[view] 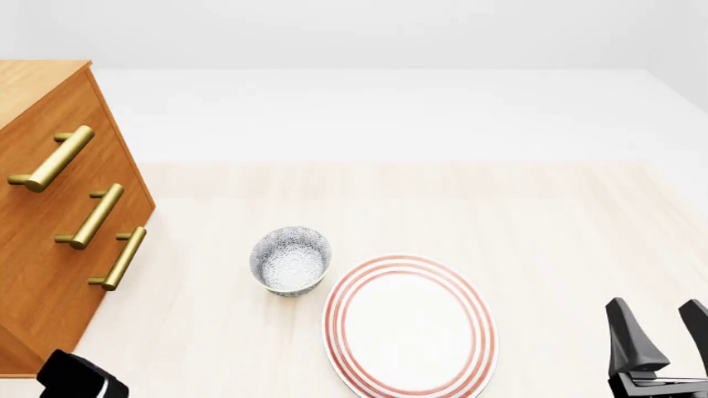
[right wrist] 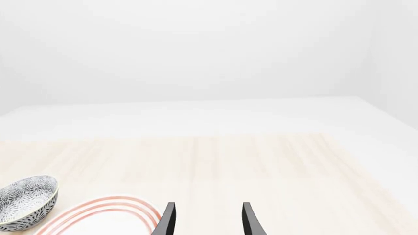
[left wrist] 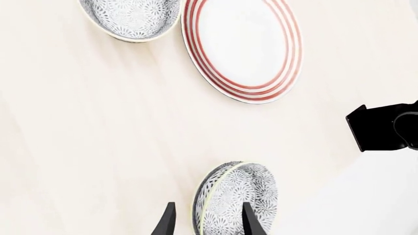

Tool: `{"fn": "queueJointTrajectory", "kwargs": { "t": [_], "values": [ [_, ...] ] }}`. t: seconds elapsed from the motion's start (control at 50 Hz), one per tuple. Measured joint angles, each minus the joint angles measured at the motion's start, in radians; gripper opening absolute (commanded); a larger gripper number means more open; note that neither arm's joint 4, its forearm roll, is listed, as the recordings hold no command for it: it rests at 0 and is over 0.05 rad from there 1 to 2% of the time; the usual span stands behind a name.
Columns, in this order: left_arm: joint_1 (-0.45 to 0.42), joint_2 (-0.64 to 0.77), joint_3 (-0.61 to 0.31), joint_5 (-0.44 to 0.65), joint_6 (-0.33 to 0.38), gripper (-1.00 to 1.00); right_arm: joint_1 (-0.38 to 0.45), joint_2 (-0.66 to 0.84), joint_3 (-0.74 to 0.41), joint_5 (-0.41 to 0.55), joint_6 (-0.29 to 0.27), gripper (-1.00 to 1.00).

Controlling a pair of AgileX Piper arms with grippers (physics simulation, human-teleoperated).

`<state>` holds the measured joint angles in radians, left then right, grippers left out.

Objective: Stack the bowl in the middle on the bowl at the back.

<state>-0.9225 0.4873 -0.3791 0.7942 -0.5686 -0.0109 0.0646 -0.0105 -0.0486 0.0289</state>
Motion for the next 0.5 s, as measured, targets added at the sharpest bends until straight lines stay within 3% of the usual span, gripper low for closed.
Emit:
{"fn": "queueJointTrajectory", "kwargs": {
  "t": [0.5],
  "values": [
    [0.135, -0.087, -0.24, 0.215, 0.129, 1.0, 0.002, -0.025, -0.002, 0.027, -0.001, 1.0]
  ]
}}
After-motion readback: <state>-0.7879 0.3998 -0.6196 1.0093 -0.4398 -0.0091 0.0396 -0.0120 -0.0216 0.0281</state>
